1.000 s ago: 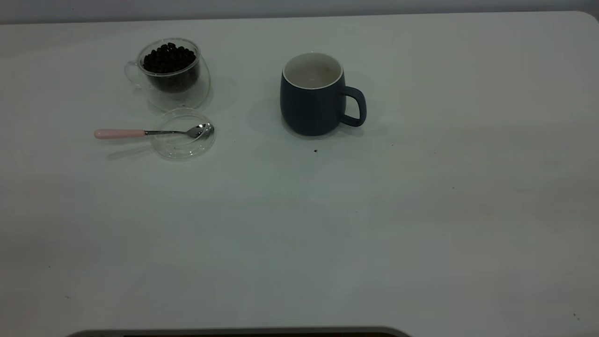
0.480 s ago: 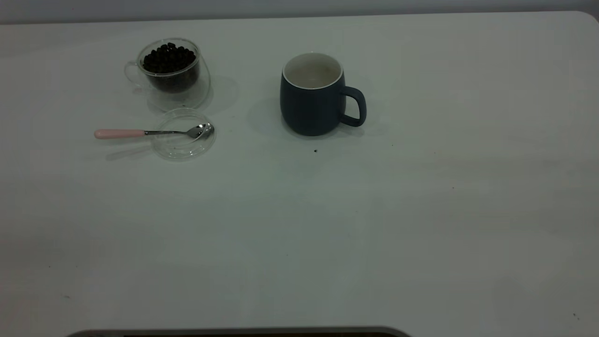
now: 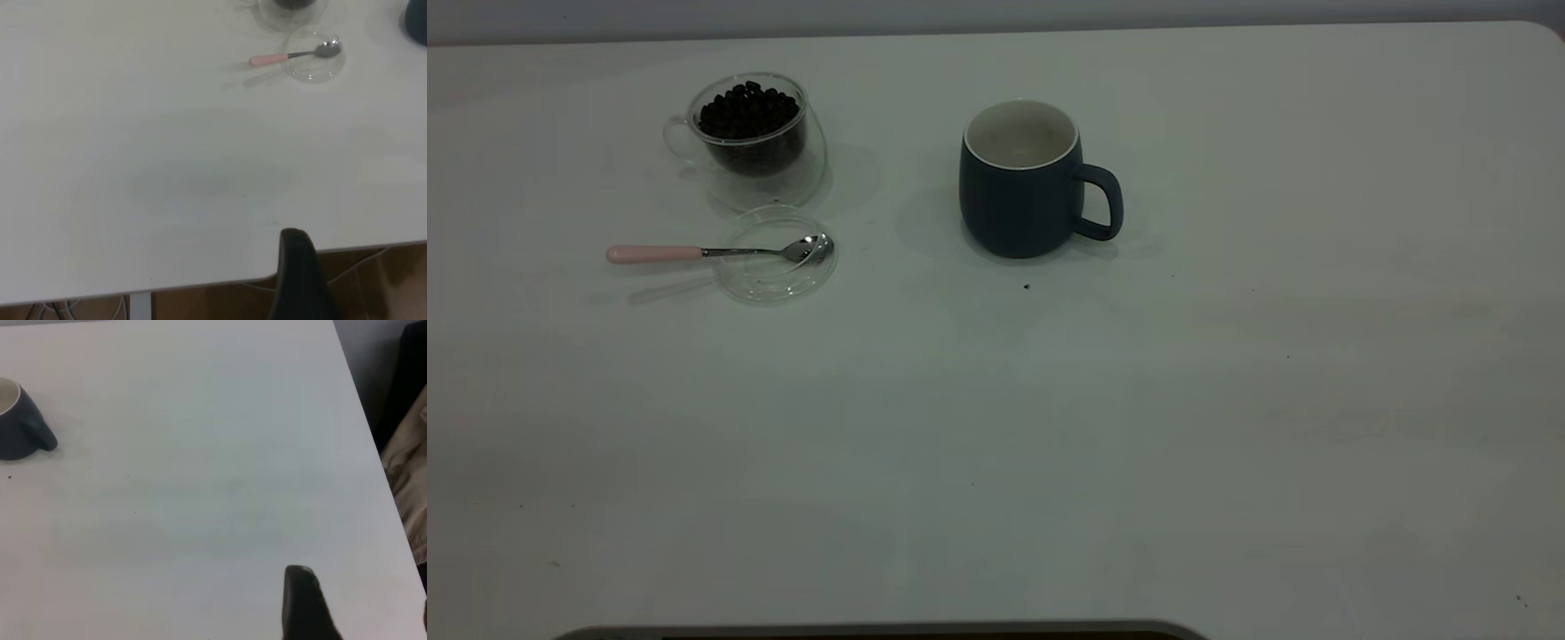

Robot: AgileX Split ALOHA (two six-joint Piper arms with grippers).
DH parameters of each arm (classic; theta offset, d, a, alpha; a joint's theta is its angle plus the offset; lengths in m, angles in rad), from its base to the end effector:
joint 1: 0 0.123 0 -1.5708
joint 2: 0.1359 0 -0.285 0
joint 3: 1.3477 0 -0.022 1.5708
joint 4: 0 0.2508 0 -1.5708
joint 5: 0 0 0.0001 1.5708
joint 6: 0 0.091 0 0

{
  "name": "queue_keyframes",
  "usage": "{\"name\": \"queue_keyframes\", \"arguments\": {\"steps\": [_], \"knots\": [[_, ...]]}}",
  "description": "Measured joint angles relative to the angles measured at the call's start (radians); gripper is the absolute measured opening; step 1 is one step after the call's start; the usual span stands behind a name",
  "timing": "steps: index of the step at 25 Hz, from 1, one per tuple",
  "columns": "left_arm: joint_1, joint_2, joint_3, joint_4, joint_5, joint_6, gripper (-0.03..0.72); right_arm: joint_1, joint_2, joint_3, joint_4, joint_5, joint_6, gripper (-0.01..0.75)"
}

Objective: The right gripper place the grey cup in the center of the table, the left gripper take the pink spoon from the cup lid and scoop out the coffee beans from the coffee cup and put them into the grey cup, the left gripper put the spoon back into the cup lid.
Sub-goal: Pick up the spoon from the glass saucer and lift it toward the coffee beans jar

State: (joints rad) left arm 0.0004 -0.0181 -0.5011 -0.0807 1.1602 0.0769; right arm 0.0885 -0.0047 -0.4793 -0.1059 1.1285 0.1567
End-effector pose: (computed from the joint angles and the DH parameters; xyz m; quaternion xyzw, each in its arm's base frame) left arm -0.0123 -0.0067 0.2698 0.0373 0.8720 -0.0213 0.4877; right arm -0.0057 -0.0092 0.2666 0.0332 0.8725 0.0068 0.4875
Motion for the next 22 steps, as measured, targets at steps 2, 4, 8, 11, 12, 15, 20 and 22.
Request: {"name": "queue_keyframes", "arguments": {"steps": [2,4,8,11,12,15,20,22], "knots": [[0.000,0.000,0.000,0.000,0.000,0.000,0.524,0.001,0.000,0.000,0.000,0.000,0.000,0.457],[0.000,0.000,0.000,0.000,0.000,0.000,0.524,0.001,0.000,0.000,-0.001,0.000,0.000,0.457],[0.000,0.000,0.000,0.000,0.000,0.000,0.524,0.001,0.000,0.000,-0.001,0.000,-0.003,0.457],[0.000,0.000,0.000,0.000,0.000,0.000,0.524,0.001,0.000,0.000,-0.001,0.000,-0.003,0.457],[0.000,0.000,0.000,0.000,-0.001,0.000,0.524,0.001,0.000,0.000,-0.001,0.000,-0.003,0.457],[0.000,0.000,0.000,-0.015,-0.032,0.000,0.523,0.001,0.000,0.000,-0.001,0.000,-0.003,0.457],[0.000,0.031,0.000,-0.046,-0.206,-0.200,0.482,0.001,0.000,0.000,-0.001,0.000,-0.003,0.457],[0.000,0.108,-0.003,-0.006,-0.305,-0.343,0.454,0.001,0.000,0.000,-0.001,0.000,-0.003,0.457]]}}
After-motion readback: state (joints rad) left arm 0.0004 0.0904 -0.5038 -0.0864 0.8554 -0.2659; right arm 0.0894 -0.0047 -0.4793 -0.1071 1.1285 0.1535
